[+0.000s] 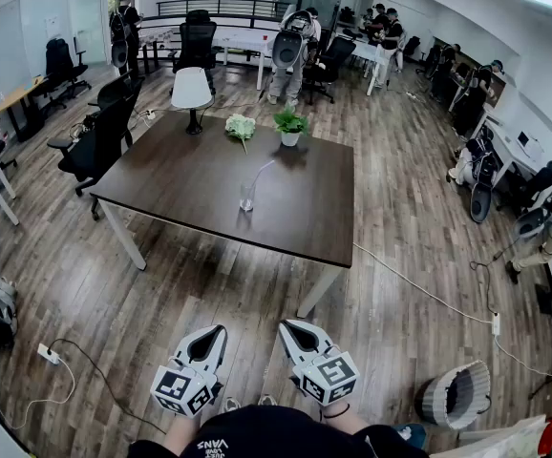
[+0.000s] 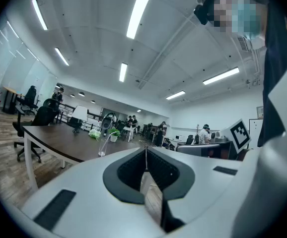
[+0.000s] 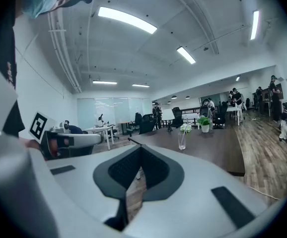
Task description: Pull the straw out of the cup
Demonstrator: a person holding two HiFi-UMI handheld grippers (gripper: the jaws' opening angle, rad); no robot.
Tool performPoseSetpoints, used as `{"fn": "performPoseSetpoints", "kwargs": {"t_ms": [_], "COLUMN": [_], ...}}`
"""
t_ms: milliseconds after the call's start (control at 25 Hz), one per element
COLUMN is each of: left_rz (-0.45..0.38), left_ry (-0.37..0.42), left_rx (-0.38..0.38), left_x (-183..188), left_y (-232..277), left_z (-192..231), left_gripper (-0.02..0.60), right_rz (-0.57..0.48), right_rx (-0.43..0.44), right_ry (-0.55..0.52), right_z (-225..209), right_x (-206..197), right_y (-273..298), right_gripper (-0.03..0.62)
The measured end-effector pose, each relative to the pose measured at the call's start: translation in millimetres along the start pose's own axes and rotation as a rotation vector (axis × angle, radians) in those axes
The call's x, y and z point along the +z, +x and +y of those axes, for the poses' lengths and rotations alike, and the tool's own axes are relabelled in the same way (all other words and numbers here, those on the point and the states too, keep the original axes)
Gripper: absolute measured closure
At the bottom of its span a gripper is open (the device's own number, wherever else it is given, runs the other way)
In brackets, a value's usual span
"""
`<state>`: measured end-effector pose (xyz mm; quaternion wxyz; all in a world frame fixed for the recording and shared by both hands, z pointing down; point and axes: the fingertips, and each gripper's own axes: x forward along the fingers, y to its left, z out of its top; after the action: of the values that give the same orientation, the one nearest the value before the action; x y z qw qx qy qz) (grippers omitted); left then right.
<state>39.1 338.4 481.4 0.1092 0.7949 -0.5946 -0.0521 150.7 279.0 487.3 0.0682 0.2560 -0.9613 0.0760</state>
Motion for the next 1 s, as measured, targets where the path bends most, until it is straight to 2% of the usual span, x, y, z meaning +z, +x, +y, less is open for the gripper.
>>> {"fn": "performPoseSetpoints", "kwargs": {"t_ms": [1000], "left_rz": [0.02], "left_ry": [-0.016], "left_rx": [0.004], "left_x": [-7], "left_y": [12], "left_z": [-2], "left_gripper": [0.563], "right_rz": [-0.001], "right_rx": [0.005], "right_ry": [0.041], "right_z": [-14], "right_x": [-6], "right_y": [1], "right_gripper": [0.577]}}
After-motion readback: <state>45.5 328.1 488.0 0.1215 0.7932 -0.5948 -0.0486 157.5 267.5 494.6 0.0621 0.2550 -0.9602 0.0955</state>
